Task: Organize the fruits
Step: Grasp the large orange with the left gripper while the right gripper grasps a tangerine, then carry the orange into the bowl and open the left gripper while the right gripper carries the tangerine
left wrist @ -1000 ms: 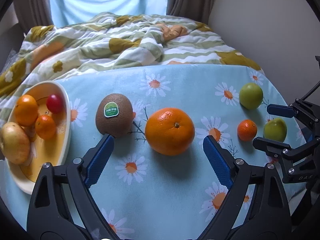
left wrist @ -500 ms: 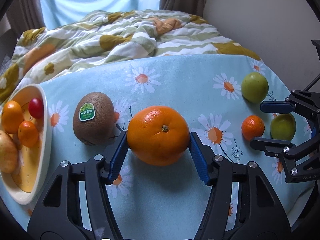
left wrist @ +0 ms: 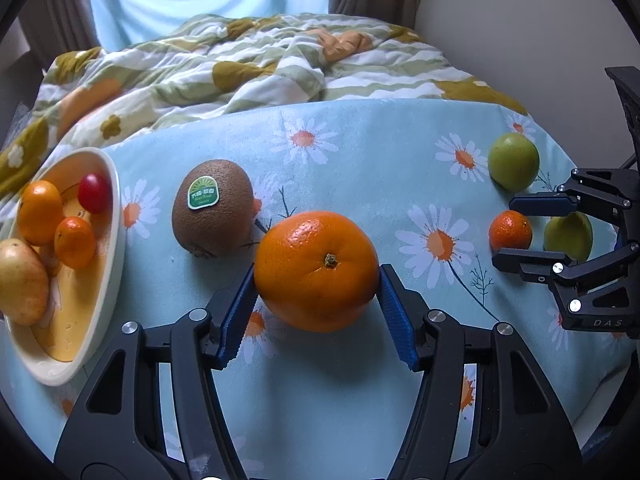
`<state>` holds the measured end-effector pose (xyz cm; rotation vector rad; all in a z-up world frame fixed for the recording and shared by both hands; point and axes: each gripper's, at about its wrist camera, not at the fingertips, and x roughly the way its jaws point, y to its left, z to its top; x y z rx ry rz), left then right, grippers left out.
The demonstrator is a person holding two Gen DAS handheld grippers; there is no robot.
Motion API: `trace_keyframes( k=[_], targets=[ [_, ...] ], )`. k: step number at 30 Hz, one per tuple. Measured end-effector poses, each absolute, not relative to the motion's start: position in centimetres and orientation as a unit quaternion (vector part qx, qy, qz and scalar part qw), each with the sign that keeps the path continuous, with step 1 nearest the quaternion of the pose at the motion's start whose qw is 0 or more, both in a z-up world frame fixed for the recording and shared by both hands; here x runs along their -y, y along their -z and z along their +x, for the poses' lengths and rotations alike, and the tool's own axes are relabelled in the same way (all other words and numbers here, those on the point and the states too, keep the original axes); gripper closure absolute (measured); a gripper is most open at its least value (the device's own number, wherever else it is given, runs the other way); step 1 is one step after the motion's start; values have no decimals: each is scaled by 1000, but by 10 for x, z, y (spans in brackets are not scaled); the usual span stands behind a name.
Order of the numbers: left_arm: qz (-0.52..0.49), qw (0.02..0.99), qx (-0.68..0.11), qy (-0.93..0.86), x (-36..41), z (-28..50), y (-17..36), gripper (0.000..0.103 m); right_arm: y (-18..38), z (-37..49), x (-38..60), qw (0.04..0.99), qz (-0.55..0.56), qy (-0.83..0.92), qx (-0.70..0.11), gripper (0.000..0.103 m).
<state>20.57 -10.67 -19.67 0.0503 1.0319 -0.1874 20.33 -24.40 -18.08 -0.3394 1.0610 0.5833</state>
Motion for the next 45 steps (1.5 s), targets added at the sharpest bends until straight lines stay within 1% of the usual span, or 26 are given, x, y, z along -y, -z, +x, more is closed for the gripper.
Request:
trace_keyframes(
  k=[2,7,9,10,20,29,35,45],
  targets=[
    [21,865,-494,86,103,204,197,37,182,203,241,806,-163,-275,-498,59],
    [19,864,-496,78,98,199,197,37,187,203,238,803,-172,-276,-500,61],
    [16,864,-497,76,96,196,197,37,188,204,236,802,-179,-274,-500,68],
    [15,865,-497,75,95,195,197,37,187,204,236,802,-179,-274,-499,69],
    [-8,872,-485,64,83,184,186,37,173,198,231,813,-177,-274,-483,69],
    [-21,884,-465,40,61,166,155,37,144,186,216,823,-170,-285,-461,70],
    [-25,894,-446,15,30,152,128,37,120,180,196,830,-163,-296,-444,70],
    [-32,905,-424,8,-42,143,89,37,79,176,136,847,-144,-290,-421,70]
  ],
)
